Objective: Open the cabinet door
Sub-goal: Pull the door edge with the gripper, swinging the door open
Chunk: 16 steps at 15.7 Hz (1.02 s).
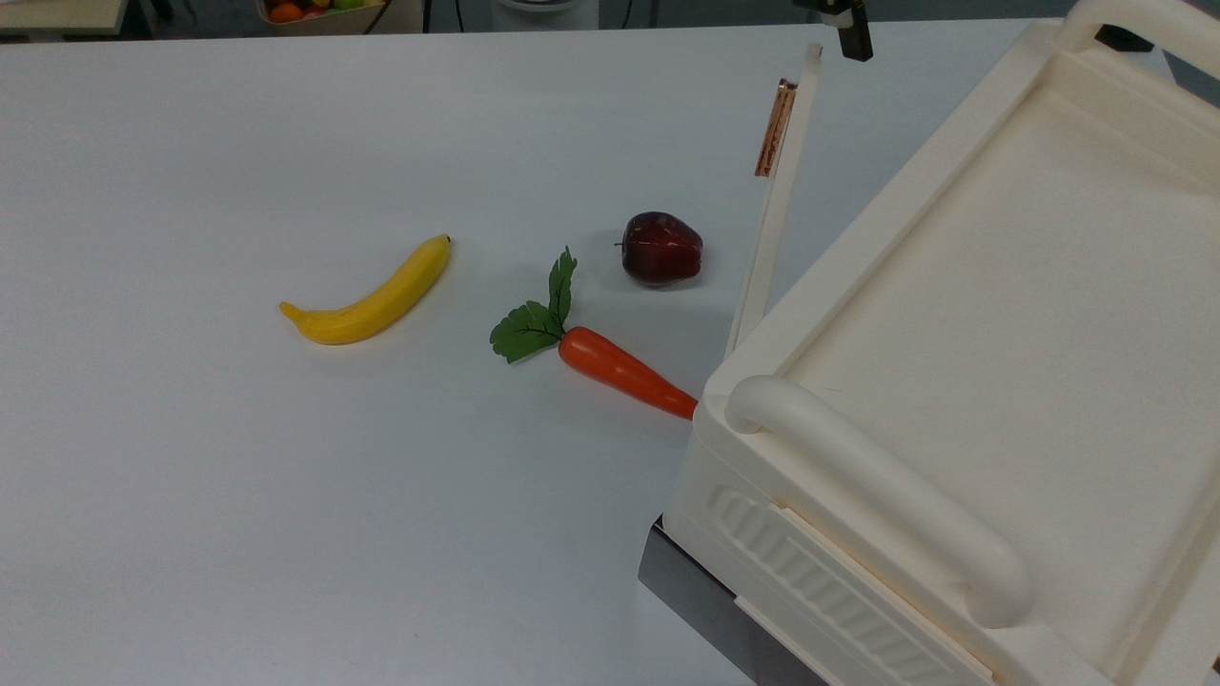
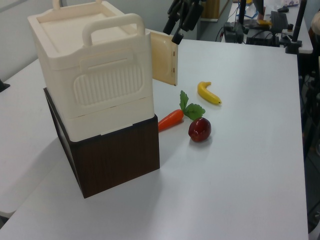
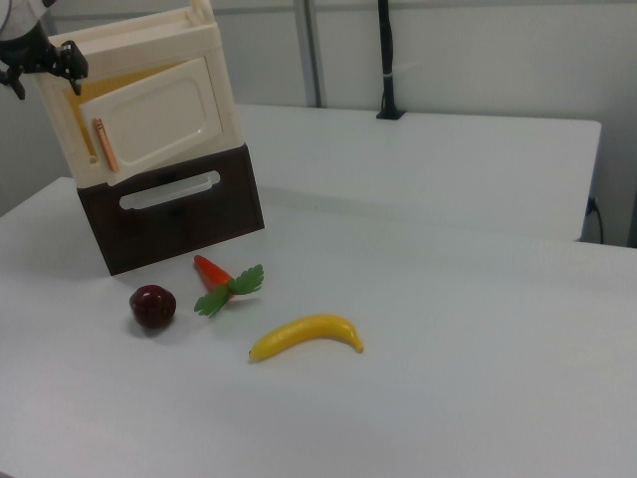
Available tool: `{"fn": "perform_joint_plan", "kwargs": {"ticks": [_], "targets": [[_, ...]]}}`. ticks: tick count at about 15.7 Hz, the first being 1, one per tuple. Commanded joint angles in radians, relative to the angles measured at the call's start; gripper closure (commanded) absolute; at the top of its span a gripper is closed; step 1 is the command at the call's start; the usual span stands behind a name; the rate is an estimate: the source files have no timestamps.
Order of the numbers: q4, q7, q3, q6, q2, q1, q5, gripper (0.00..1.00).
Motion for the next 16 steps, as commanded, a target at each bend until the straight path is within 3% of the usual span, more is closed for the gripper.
{"fn": "perform_joint_plan", "kwargs": {"ticks": [1,5,16], "targets": [[-0.029,0.073,-0.006,-0.003,-0.005,0.014,0.014,0.0],[-0.032,0.156,-0.006,0.006,0.019,0.032,0.003,0.0],[-0.06,0.196,-0.012,0.013,0.036,0.032,-0.005,0.0]]}}
